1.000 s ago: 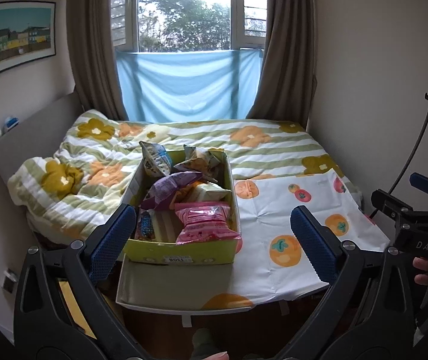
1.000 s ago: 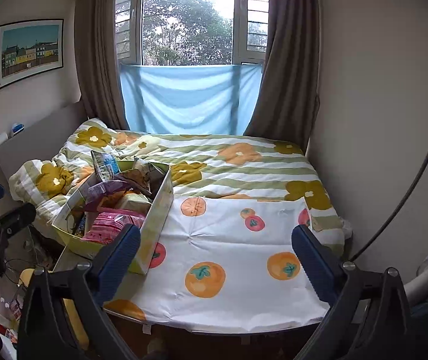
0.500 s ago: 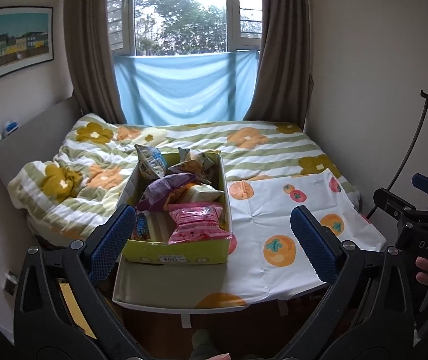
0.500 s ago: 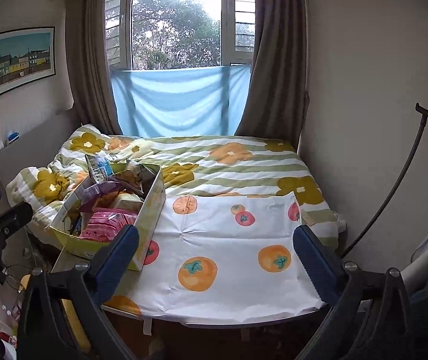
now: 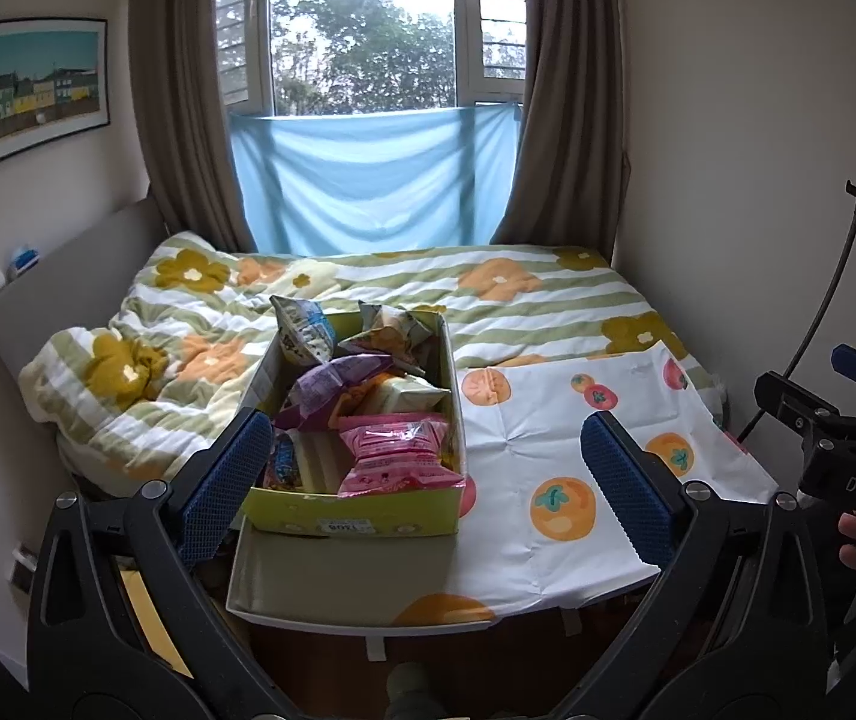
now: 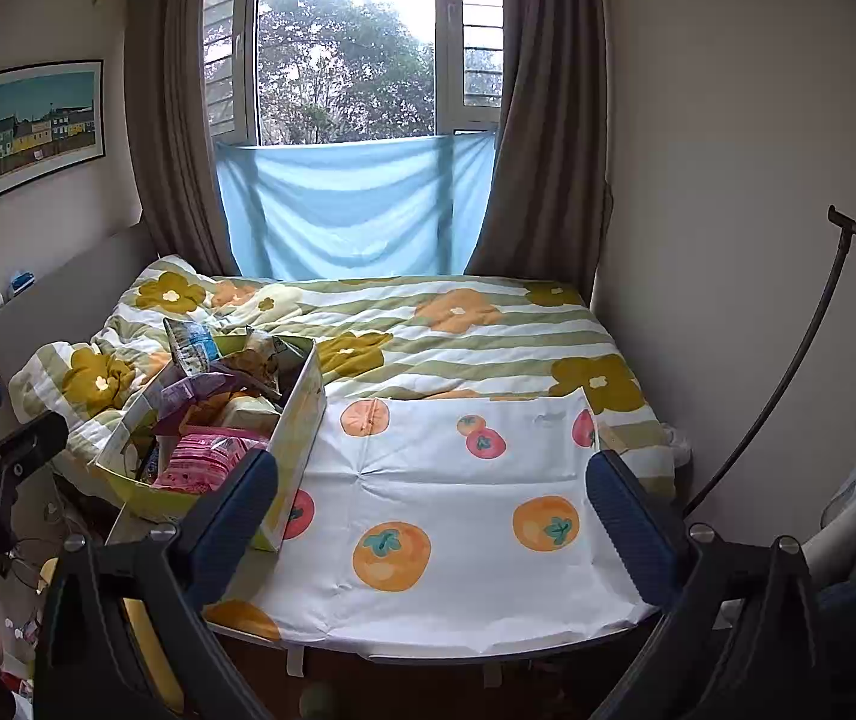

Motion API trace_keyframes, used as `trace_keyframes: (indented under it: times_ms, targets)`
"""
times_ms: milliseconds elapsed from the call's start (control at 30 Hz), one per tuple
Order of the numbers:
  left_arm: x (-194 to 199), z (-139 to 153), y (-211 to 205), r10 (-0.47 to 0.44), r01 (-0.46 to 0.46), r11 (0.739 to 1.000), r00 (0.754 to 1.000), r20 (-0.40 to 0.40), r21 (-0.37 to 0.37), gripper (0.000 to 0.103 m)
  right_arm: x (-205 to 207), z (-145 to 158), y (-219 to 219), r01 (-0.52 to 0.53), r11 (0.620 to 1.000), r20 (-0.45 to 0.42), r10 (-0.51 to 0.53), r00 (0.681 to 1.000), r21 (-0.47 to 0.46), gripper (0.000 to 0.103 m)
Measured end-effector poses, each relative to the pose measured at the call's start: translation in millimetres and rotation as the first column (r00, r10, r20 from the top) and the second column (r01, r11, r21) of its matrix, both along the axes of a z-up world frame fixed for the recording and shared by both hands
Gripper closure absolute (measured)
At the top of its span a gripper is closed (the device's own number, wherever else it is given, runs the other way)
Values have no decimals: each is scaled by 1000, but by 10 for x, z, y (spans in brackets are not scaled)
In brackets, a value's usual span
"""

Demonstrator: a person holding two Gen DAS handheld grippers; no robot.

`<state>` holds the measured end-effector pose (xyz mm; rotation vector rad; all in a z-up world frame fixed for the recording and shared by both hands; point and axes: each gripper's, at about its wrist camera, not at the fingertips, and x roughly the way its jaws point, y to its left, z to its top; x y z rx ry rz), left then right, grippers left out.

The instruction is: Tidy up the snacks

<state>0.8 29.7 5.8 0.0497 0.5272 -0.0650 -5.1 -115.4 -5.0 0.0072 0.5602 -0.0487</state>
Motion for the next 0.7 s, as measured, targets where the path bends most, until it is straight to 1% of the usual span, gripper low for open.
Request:
trace_keyframes:
  times_ms: [700]
  targets:
    - [-24, -28, 58, -8, 8, 1000, 1000, -9, -15, 0, -48, 7, 19, 19, 1000, -1, -19, 1000, -7, 1]
